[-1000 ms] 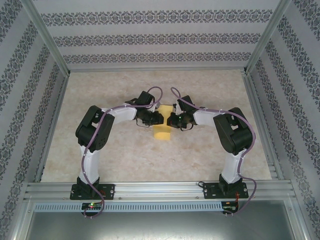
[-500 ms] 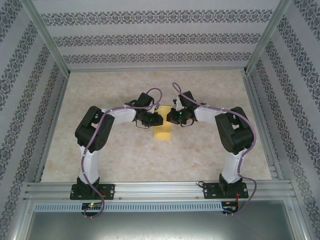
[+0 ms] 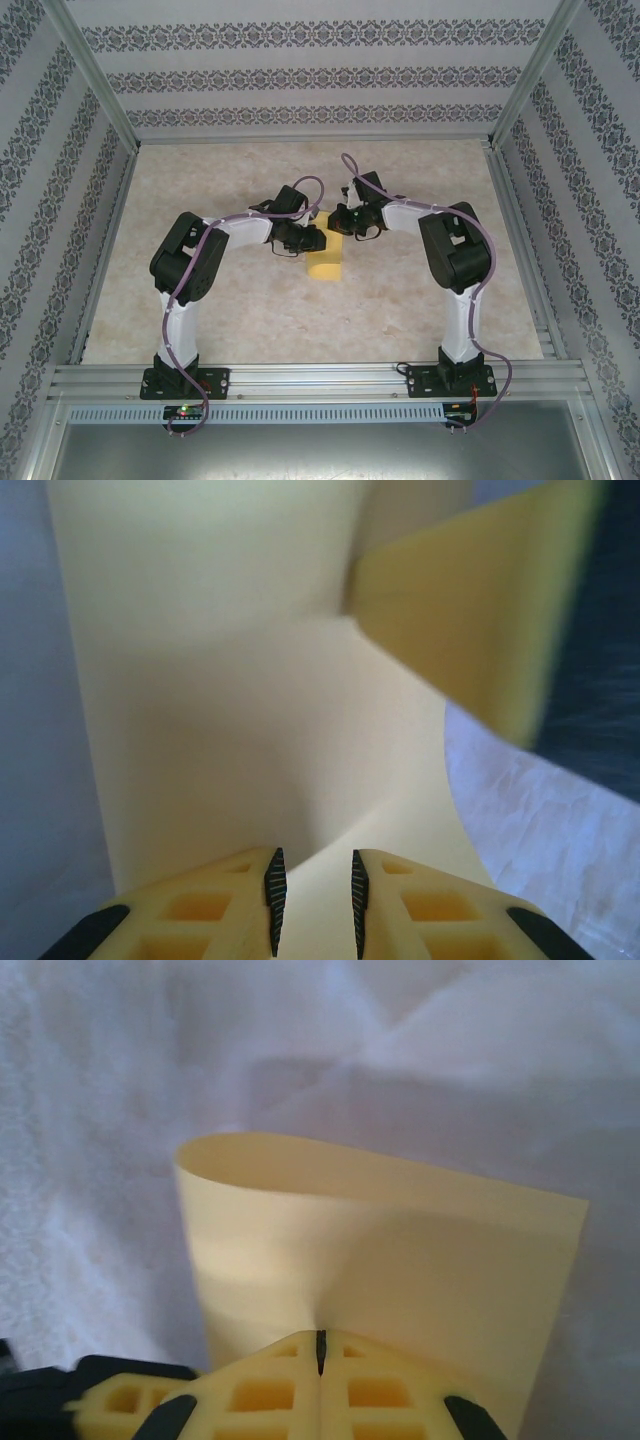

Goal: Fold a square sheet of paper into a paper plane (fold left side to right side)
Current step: Hold the square sheet of paper at the center of the table, then first fold the square sheet of paper in half at the center of the table.

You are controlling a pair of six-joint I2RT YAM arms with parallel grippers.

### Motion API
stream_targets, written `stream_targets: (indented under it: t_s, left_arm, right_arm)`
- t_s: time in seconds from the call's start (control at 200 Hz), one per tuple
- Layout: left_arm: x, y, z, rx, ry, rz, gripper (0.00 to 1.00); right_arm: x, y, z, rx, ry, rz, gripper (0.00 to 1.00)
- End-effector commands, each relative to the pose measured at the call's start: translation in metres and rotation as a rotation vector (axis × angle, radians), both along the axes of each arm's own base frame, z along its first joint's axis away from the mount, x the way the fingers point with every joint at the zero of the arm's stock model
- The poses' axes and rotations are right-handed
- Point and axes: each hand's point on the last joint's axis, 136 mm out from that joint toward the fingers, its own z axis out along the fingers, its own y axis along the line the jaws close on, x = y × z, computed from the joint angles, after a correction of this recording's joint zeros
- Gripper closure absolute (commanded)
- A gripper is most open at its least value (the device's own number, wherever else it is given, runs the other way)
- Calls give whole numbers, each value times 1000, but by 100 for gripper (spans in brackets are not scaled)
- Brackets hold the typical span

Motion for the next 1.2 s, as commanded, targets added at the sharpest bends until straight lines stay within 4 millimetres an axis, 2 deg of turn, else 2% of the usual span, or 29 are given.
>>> stream_targets:
  t_s: [0.0,0.165,0.32,0.679,1.194]
  left_arm:
    - [-20,4,-20,71,52,-9,71]
    - [-22,2,-18,68,45,-18,71]
    - [-30,4,-18,92,45,-29,71]
    - [-65,13,-21,125,69,-64,71]
    - [-110,10,-6,36,57,-151,71]
  right_arm:
    - [-3,1,-11,-47,31,16,100]
    - [-15,-14,-32,-139,92,10,100]
    - [-22,-23,-44,-181,123,-5,100]
    - [-23,-28,-44,-204,130,-15,100]
    - [-22,-28,-44,-203,132,-11,100]
